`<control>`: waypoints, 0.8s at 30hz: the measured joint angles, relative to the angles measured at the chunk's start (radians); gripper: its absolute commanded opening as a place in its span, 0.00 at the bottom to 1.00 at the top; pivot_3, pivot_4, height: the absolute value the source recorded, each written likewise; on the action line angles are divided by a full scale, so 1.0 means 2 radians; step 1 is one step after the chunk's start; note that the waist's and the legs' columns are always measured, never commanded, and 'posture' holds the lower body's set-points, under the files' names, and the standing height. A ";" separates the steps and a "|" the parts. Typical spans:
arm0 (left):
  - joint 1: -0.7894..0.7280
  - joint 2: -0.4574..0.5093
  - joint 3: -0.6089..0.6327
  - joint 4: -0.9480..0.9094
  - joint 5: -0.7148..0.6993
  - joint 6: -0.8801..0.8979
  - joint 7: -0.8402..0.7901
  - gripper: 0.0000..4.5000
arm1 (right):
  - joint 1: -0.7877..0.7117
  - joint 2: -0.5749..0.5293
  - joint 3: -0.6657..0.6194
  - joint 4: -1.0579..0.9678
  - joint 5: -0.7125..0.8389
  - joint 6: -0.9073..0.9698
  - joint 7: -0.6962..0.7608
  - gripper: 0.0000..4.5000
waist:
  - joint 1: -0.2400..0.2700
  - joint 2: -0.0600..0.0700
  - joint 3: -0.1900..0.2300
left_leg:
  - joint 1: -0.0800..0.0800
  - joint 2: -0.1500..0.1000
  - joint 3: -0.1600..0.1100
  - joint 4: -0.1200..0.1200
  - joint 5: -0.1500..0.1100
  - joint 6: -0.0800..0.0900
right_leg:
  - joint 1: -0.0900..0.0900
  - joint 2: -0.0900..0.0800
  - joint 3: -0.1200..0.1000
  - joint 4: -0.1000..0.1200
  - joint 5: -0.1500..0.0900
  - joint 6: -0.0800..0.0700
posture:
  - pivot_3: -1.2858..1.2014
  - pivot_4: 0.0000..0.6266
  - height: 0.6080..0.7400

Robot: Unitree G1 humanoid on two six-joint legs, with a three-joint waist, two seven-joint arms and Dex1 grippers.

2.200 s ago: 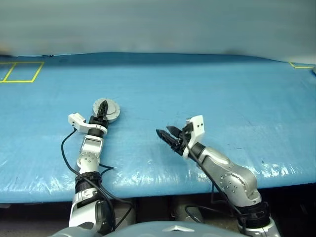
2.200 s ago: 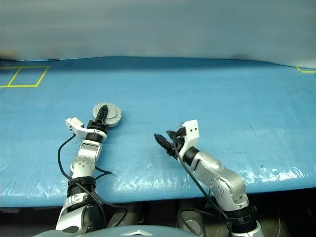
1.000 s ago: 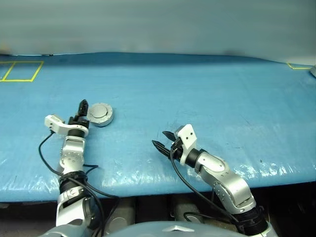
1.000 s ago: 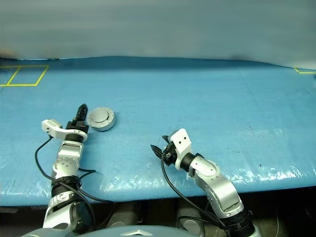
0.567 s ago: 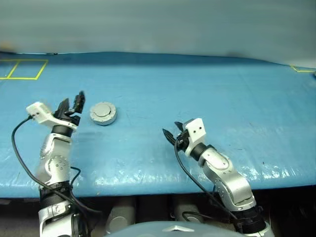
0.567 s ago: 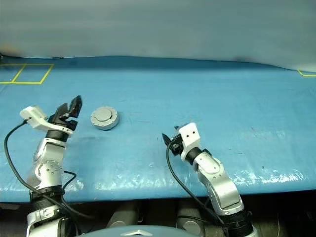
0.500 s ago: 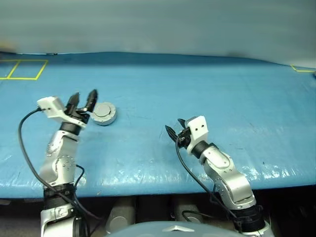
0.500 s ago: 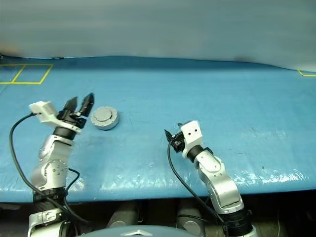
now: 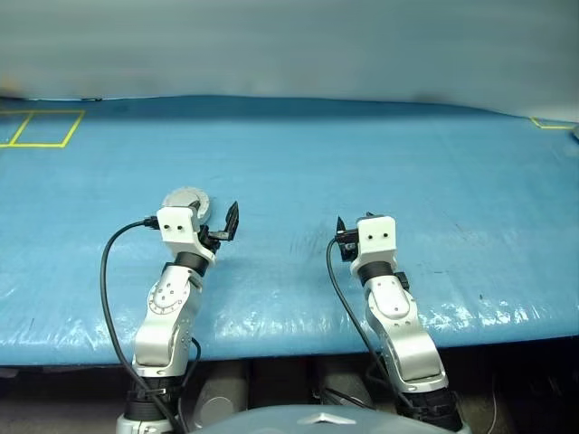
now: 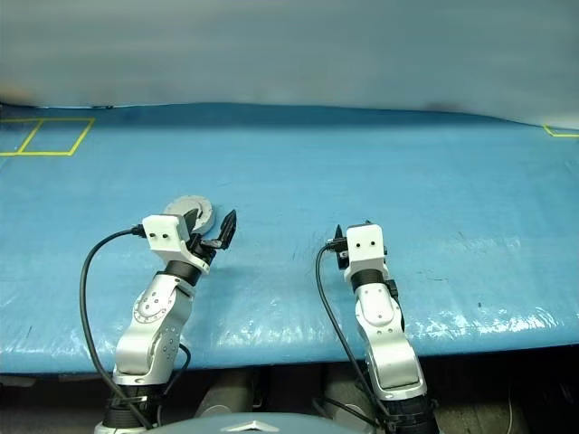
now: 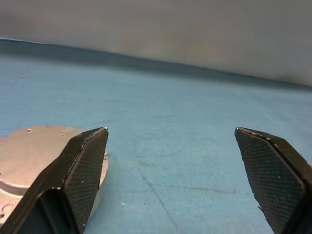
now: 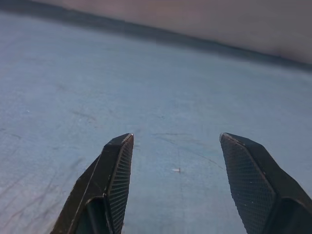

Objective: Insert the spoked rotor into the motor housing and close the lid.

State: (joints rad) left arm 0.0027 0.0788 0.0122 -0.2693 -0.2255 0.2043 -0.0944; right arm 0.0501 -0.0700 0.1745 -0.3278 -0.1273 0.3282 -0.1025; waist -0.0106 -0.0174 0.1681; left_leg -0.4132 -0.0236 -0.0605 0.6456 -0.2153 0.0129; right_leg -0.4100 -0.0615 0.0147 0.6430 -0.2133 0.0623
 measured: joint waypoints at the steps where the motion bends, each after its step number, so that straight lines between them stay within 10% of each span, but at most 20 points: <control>1: 0.004 -0.002 0.000 0.000 0.008 -0.002 0.006 0.99 | 0.003 -0.001 0.004 0.003 -0.006 -0.002 0.000 0.66 | 0.000 0.000 0.000 | 0.000 0.000 0.000 0.000 0.000 0.000 | 0.000 0.000 0.000 0.000 0.000 0.000 | 0.52 0.24 1.00; 24: 0.014 -0.018 0.008 0.002 0.050 -0.047 0.027 0.99 | -0.040 0.015 -0.003 0.048 -0.041 -0.040 -0.004 0.66 | 0.000 0.000 0.000 | 0.000 0.004 0.001 0.000 0.000 0.000 | 0.000 0.001 -0.001 0.000 0.000 0.000 | 0.52 0.24 1.00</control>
State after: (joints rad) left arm 0.0313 0.0421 0.0290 -0.2651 -0.1248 0.1107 -0.0401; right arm -0.0300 -0.0407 0.1687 -0.2322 -0.2089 0.2489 -0.1111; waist -0.0115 -0.0172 0.1681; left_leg -0.4136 -0.0163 -0.0588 0.6459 -0.2153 0.0132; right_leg -0.4105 -0.0605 0.0135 0.6432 -0.2131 0.0619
